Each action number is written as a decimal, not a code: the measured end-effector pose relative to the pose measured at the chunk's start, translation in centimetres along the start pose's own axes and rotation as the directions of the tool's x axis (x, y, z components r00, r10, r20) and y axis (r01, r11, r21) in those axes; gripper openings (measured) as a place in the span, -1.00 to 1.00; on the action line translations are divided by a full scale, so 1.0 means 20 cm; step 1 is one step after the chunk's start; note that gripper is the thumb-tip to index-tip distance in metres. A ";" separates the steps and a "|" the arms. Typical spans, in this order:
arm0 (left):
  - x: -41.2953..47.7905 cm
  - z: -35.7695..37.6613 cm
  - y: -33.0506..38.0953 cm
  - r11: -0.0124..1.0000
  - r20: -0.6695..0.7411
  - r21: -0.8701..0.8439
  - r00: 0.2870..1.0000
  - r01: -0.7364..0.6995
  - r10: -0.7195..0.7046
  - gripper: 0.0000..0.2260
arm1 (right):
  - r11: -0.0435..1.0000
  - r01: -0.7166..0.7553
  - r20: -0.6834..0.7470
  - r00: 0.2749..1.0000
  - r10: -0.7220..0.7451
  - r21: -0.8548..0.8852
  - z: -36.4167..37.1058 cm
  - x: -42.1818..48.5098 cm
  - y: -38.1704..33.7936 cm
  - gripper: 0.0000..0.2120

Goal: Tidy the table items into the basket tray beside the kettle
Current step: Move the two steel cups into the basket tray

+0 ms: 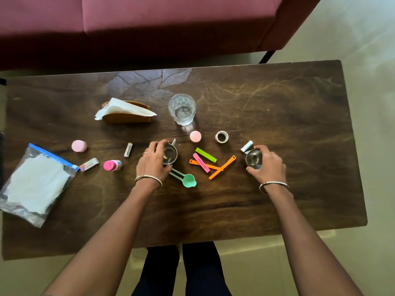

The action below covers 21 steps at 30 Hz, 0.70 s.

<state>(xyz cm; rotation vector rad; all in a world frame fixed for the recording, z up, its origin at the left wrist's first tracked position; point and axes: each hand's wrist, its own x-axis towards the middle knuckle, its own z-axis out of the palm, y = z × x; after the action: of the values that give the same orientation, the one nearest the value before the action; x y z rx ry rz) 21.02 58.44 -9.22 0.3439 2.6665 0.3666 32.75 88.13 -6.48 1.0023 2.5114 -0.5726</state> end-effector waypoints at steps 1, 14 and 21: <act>-0.01 -0.01 -0.01 1.000 -0.021 -0.030 1.000 0.002 -0.003 -0.32 | 1.000 0.013 -0.030 0.999 -0.013 0.002 -0.01 -0.01 -0.01 -0.38; -0.49 -0.26 -0.18 0.867 -0.208 -0.499 0.973 -0.016 -0.102 -0.42 | 0.914 0.327 -0.247 0.931 -0.268 0.241 -0.07 -0.61 -0.47 -0.42; -0.93 -0.47 -0.53 0.831 -0.292 -0.556 0.942 -0.028 -0.164 -0.43 | 0.871 0.432 -0.201 0.898 -0.392 0.232 0.06 -1.12 -0.84 -0.40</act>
<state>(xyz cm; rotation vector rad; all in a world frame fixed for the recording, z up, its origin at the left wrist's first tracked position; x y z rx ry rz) 31.38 41.08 2.71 -0.0035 2.7095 1.2389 36.19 63.88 7.00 0.5995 2.8574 -1.0284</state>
